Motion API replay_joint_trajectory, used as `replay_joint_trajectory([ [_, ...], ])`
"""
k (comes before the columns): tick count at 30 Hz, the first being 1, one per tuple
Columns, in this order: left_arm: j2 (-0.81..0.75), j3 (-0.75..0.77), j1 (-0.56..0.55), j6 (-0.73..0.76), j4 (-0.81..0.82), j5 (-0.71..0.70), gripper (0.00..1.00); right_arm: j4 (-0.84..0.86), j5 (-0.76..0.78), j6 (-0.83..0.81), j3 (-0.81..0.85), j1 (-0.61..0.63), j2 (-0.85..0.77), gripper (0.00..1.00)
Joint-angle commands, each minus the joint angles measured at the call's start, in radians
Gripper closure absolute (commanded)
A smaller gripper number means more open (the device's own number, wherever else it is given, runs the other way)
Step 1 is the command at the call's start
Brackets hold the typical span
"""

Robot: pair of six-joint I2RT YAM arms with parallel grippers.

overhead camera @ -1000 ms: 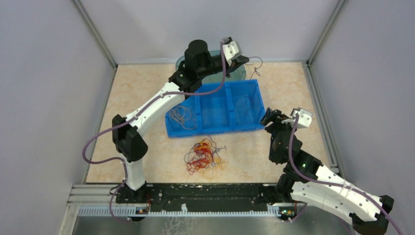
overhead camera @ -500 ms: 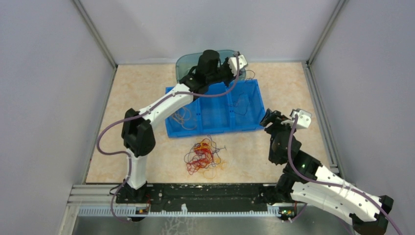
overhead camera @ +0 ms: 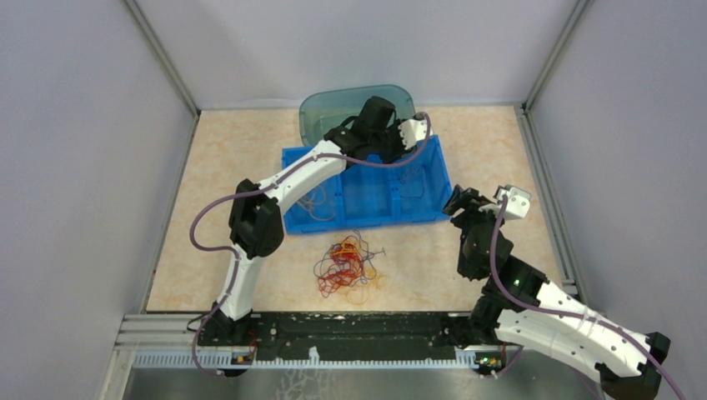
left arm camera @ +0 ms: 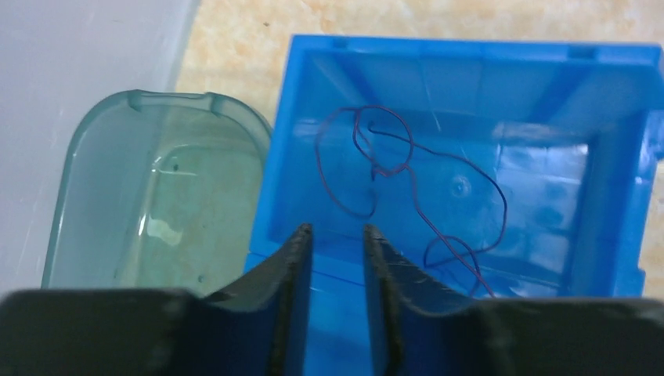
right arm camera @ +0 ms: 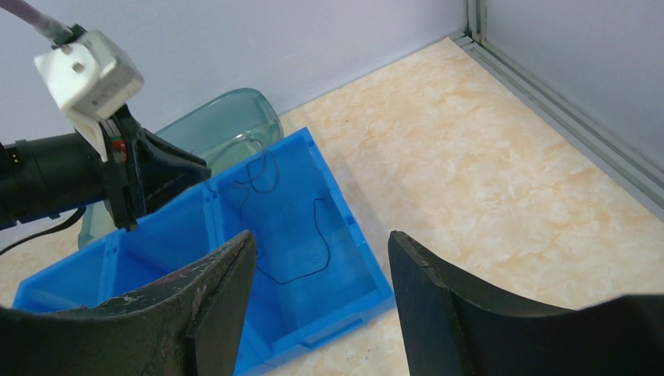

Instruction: Untangle the cables

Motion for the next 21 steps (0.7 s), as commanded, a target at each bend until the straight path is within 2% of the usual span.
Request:
replay_joint_trajectory([
  [1, -0.005, 0.032, -0.025, 0.073, -0.131, -0.012, 0.47, 0.000, 0.014, 0.015, 0.022, -0.012, -0.004, 0.37],
  [2, -0.008, 0.039, -0.025, 0.072, -0.141, -0.017, 0.33, -0.005, 0.015, 0.018, 0.024, -0.012, -0.004, 0.37],
  [3, -0.012, 0.051, -0.025, 0.067, -0.148, -0.020, 0.28, -0.007, 0.013, 0.019, 0.024, -0.012, -0.004, 0.37],
  [6, -0.043, 0.106, -0.021, 0.041, -0.176, -0.013, 0.23, -0.012, 0.002, 0.027, 0.023, -0.012, 0.000, 0.37],
  [9, -0.104, 0.138, -0.008, 0.020, -0.207, -0.002, 0.11, 0.014, -0.051, 0.015, 0.016, -0.014, 0.026, 0.36],
  [11, -0.163, 0.133, 0.015, -0.004, -0.230, 0.023, 0.01, 0.040, -0.177, 0.003, 0.017, -0.038, 0.071, 0.35],
  [12, -0.195, 0.122, 0.032, -0.024, -0.239, 0.035, 0.00, 0.050, -0.247, 0.003, 0.022, -0.065, 0.101, 0.34],
  [17, -0.359, 0.012, 0.184, -0.147, -0.282, 0.128, 0.00, 0.115, -0.816, 0.009, 0.099, -0.274, 0.340, 0.27],
  [21, -0.518, -0.192, 0.314, -0.194, -0.248, 0.188, 0.00, 0.175, -1.009, -0.062, 0.198, -0.347, 0.575, 0.26],
])
